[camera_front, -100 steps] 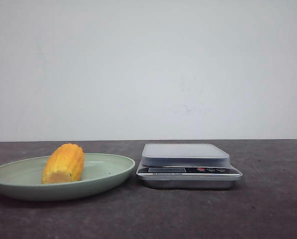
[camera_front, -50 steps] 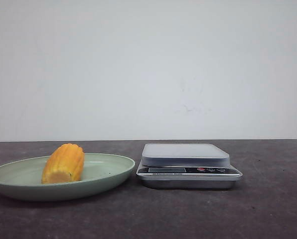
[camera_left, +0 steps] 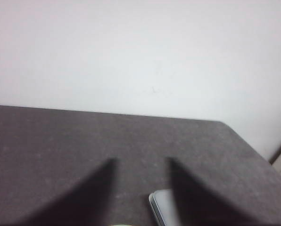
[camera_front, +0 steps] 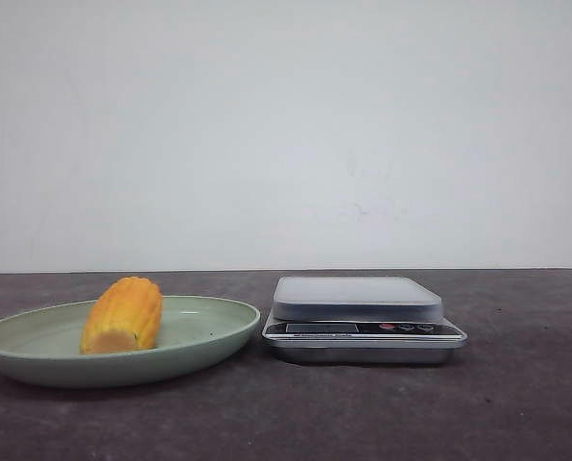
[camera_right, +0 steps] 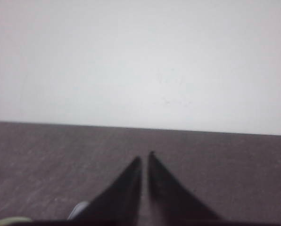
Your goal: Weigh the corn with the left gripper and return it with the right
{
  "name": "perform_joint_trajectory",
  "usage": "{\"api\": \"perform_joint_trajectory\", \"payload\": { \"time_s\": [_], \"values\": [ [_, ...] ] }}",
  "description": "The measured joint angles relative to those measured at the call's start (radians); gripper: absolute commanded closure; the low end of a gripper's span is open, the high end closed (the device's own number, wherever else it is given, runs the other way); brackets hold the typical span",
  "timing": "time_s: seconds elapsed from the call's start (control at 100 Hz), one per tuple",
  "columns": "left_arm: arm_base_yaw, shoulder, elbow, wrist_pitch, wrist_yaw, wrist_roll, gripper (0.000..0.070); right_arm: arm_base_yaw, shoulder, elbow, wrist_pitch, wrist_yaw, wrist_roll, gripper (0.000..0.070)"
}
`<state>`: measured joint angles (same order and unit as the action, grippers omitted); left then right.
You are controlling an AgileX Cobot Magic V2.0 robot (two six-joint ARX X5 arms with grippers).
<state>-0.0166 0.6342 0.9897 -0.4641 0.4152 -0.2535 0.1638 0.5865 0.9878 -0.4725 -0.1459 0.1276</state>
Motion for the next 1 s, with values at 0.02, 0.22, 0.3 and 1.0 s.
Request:
{"api": "perform_joint_trajectory", "payload": {
  "time_s": [0.02, 0.22, 0.3, 1.0],
  "values": [
    [-0.001, 0.0, 0.0, -0.007, 0.002, 0.0, 0.0, 0.0, 0.001, 0.0, -0.003, -0.011, 0.0, 0.0098],
    [-0.023, 0.002, 0.0, -0.13, 0.022, -0.007, 0.0, 0.0, 0.004, 0.0, -0.054, -0.099, 0.003, 0.0069],
    [-0.032, 0.01, 0.0, -0.169, 0.027, -0.022, 0.0, 0.0, 0.003, 0.0, -0.082, -0.121, 0.003, 0.0069],
    [-0.283, 0.793, 0.0, -0.178, -0.01, -0.105, 0.0187, 0.0, 0.004, 0.0, -0.246, -0.116, 0.0, 0.0071]
  ]
}}
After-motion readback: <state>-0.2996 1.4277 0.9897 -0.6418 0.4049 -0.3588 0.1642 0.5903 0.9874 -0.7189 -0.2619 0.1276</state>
